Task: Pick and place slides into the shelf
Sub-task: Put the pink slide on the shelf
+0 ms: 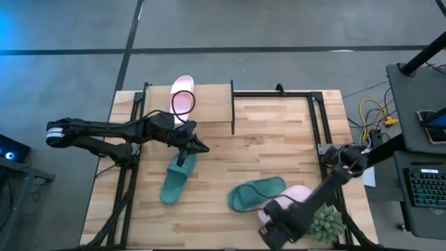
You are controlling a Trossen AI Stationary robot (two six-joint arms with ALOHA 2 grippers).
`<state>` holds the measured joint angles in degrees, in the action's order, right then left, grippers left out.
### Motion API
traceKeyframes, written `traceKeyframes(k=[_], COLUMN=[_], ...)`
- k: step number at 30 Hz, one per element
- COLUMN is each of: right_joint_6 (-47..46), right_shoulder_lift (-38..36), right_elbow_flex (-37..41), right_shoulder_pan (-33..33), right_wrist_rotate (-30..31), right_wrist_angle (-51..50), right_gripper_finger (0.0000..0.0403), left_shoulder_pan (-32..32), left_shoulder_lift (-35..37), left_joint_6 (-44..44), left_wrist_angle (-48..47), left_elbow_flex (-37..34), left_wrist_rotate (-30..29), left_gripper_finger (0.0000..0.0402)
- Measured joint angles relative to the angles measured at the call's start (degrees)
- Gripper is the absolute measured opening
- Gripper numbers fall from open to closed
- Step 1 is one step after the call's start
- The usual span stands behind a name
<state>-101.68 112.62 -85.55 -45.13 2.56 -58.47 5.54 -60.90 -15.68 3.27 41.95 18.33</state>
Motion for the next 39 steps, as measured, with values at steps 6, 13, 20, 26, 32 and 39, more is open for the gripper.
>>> traceKeyframes(k=[6, 13, 20, 26, 32, 39], right_joint_6=[7.29, 10.73, 11.73, 11.10, 8.91, 5.15], right_shoulder_lift=[0.00, -0.16, -0.42, -0.10, 2.53, 6.09], right_elbow_flex=[0.30, -0.86, -6.38, -6.83, -6.20, -6.15], right_shoulder_pan=[8.25, 14.69, 13.11, 8.93, 7.50, 8.00], right_wrist_rotate=[7.43, 8.70, 6.30, 2.10, -1.01, -4.61], right_wrist_angle=[-6.70, -12.90, -13.25, -12.83, -13.46, -22.15], right_gripper_finger=[0.0177, 0.0177, 0.0178, 0.0177, 0.0169, 0.0155], left_shoulder_pan=[0.00, 0.00, 0.00, 0.00, 0.00, 0.00], left_shoulder_lift=[0.09, 0.69, 1.26, 1.33, 1.33, 1.44], left_joint_6=[0.09, 0.09, 2.56, 3.06, 4.26, 4.22], left_wrist_angle=[0.08, -0.37, -2.84, -2.89, -2.82, -2.96], left_elbow_flex=[0.11, 0.14, 0.38, 0.13, 0.13, 0.15], left_wrist_rotate=[0.00, 0.00, 0.00, -0.07, -0.28, -0.39], left_gripper_finger=[0.0004, 0.0004, 0.0004, 0.0004, 0.0004, 0.0004])
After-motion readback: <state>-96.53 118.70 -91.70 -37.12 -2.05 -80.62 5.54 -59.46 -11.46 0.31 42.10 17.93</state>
